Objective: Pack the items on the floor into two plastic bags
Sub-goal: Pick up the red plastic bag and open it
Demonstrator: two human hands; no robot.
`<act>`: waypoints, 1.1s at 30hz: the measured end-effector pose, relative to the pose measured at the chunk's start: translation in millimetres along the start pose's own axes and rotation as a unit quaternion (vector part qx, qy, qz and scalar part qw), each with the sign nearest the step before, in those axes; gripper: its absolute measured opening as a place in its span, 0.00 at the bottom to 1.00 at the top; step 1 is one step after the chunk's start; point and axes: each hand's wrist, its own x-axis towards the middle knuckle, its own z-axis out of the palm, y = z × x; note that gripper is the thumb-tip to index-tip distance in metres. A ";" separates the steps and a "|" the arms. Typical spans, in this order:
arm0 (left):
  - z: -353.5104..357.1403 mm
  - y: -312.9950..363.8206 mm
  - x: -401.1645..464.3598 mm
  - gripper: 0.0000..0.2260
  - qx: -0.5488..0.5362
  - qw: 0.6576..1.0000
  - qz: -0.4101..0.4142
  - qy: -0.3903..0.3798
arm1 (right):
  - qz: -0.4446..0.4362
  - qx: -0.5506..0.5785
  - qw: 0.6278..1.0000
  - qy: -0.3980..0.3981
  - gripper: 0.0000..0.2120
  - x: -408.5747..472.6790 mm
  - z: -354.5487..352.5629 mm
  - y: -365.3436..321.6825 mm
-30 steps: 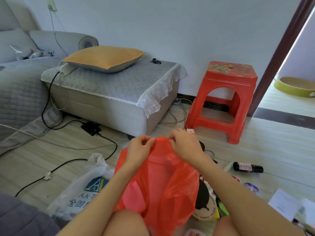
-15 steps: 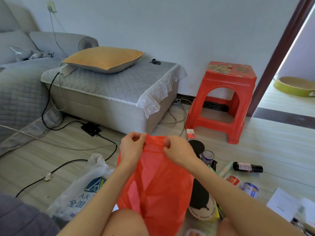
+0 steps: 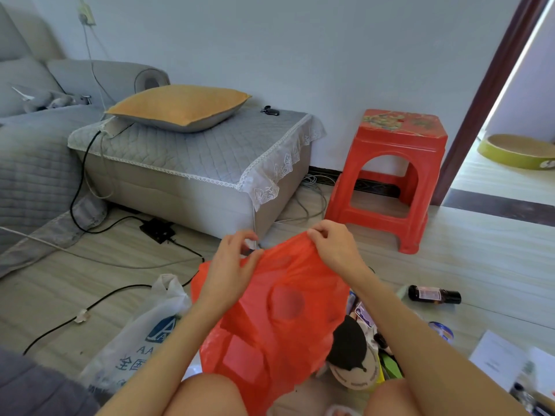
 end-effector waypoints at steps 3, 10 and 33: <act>-1.3 6.2 1.2 0.14 0.108 0.968 0.201 -0.103 | -0.017 0.076 0.997 -0.026 0.08 0.9 -1.3 -0.7; -0.5 7.6 0.9 0.17 0.177 0.944 0.247 -0.129 | -0.061 0.111 0.991 -0.052 0.06 -0.5 -1.5 -6.8; -13.5 2.5 -0.9 0.09 0.147 0.981 0.113 -0.055 | 0.028 -0.085 0.992 -0.089 0.12 -3.2 -16.5 17.4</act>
